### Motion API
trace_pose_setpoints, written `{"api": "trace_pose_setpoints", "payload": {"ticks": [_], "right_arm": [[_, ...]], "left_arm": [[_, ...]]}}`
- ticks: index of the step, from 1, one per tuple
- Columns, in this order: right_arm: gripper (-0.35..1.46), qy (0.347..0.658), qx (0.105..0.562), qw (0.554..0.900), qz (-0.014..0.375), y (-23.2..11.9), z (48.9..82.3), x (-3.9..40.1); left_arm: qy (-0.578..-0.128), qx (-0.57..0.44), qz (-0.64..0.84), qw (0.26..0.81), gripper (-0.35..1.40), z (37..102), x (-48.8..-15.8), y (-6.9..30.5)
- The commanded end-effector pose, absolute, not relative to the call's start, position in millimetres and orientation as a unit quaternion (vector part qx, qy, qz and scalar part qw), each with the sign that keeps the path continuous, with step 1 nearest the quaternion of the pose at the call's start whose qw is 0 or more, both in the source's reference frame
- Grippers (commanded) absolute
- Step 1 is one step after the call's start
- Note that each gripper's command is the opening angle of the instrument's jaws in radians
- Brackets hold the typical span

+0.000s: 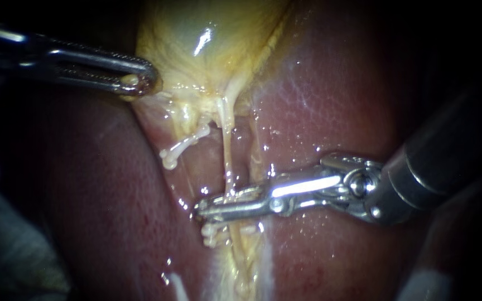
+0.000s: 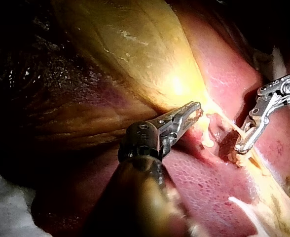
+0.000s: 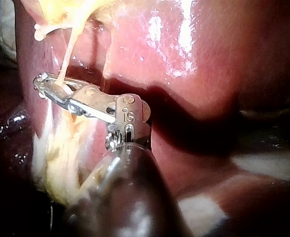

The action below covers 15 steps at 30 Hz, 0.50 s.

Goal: Going back second clip right tube

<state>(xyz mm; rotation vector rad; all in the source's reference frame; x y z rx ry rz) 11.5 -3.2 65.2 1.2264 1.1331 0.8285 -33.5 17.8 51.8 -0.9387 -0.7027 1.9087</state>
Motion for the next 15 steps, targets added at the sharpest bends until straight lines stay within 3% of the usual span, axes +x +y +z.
{"api": "trace_pose_setpoints", "payload": {"ticks": [1, 3, 6, 10, 15], "right_arm": [[-0.31, 0.487, 0.527, 0.597, 0.357, -3.2, 65.3, 11.5], [0.01, 0.505, 0.511, 0.608, 0.34, -3.4, 66.0, 11.7], [0.28, 0.511, 0.501, 0.612, 0.337, -3.4, 67.2, 12.1], [0.41, 0.523, 0.475, 0.624, 0.333, -3.0, 68.7, 12.1], [0.44, 0.515, 0.442, 0.653, 0.336, -2.1, 69.7, 11.5]], "left_arm": [[-0.282, -0.377, 0.767, 0.436, -0.35, 51.8, -33.5, 17.8], [-0.282, -0.377, 0.767, 0.436, -0.35, 51.8, -33.5, 17.8], [-0.282, -0.377, 0.767, 0.435, -0.35, 51.9, -33.5, 17.8], [-0.282, -0.377, 0.767, 0.436, -0.35, 51.9, -33.5, 17.8], [-0.282, -0.377, 0.767, 0.435, -0.35, 51.9, -33.5, 17.8]]}}
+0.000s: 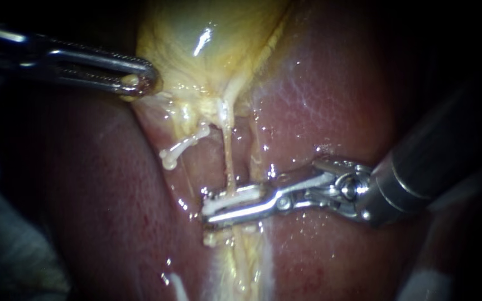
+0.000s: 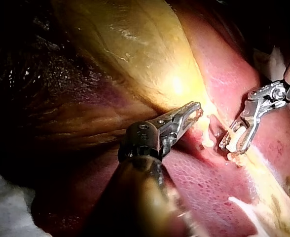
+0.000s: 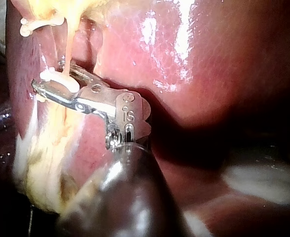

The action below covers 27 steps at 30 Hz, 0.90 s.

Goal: Going back second clip right tube

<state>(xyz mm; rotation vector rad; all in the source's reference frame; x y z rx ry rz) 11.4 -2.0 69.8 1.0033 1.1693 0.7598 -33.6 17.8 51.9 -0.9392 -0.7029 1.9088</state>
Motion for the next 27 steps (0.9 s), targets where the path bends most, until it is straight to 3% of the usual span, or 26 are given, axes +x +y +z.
{"api": "trace_pose_setpoints", "payload": {"ticks": [1, 6, 9, 14, 19, 27], "right_arm": [[0.45, 0.515, 0.44, 0.655, 0.335, -1.9, 69.9, 11.3], [0.45, 0.517, 0.422, 0.674, 0.317, -1.7, 70.0, 10.9], [0.46, 0.526, 0.396, 0.698, 0.281, -1.6, 69.1, 10.5], [0.46, 0.549, 0.334, 0.737, 0.209, -0.5, 65.9, 8.4], [0.48, 0.541, 0.262, 0.785, 0.152, 1.3, 61.0, 5.1], [0.48, 0.528, 0.202, 0.817, 0.116, 1.8, 56.4, 0.4]], "left_arm": [[-0.282, -0.377, 0.767, 0.435, -0.35, 52.0, -33.5, 17.8], [-0.282, -0.377, 0.767, 0.435, -0.35, 52.0, -33.5, 17.8], [-0.282, -0.377, 0.767, 0.435, -0.35, 52.0, -33.5, 17.8], [-0.282, -0.377, 0.767, 0.435, -0.35, 51.9, -33.5, 17.8], [-0.282, -0.377, 0.767, 0.435, -0.35, 51.9, -33.5, 17.8], [-0.282, -0.377, 0.767, 0.435, -0.35, 52.0, -33.5, 17.8]]}}
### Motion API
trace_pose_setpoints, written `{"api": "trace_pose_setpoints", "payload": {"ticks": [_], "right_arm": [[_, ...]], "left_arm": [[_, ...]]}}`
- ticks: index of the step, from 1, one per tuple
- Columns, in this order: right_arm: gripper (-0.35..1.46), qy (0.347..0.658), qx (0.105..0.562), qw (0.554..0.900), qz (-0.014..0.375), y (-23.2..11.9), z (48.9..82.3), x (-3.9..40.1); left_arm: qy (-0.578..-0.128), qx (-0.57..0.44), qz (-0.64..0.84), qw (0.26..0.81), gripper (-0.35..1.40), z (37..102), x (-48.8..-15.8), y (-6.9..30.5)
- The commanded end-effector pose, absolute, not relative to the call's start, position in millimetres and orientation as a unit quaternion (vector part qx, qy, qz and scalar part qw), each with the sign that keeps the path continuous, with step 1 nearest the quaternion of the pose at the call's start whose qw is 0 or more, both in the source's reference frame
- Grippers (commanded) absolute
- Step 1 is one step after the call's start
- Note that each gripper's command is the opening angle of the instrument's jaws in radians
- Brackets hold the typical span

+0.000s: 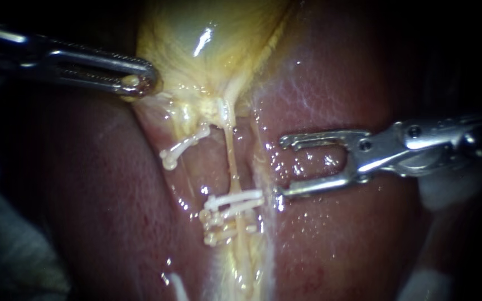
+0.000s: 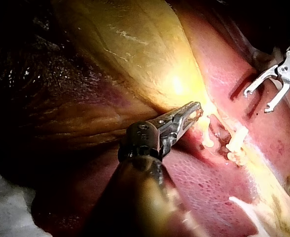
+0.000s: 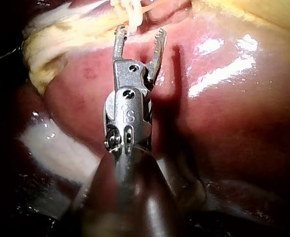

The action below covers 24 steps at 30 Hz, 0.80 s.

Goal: Going back second clip right tube

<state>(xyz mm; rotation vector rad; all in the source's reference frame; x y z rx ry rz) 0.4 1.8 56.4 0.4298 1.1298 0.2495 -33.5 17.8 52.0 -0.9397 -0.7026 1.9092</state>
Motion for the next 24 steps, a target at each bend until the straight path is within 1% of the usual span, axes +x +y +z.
{"api": "trace_pose_setpoints", "payload": {"ticks": [1, 5, 9, 16, 24], "right_arm": [[0.48, 0.527, 0.198, 0.818, 0.116, 1.7, 56.4, 0.3], [0.5, 0.516, 0.185, 0.83, 0.101, 1.7, 56.5, 0.1], [0.5, 0.517, 0.179, 0.832, 0.09, 1.6, 56.4, 0.0], [0.5, 0.518, 0.176, 0.833, 0.081, 1.6, 56.3, -0.3], [0.5, 0.518, 0.176, 0.833, 0.081, 1.5, 56.2, -0.2]], "left_arm": [[-0.282, -0.377, 0.767, 0.435, -0.35, 52.0, -33.5, 17.9], [-0.281, -0.378, 0.767, 0.435, -0.35, 52.7, -33.7, 17.9], [-0.279, -0.378, 0.768, 0.435, -0.35, 54.4, -34.6, 17.5], [-0.288, -0.379, 0.772, 0.422, -0.35, 59.1, -37.6, 16.7], [-0.289, -0.376, 0.774, 0.42, -0.35, 59.3, -37.7, 16.6]]}}
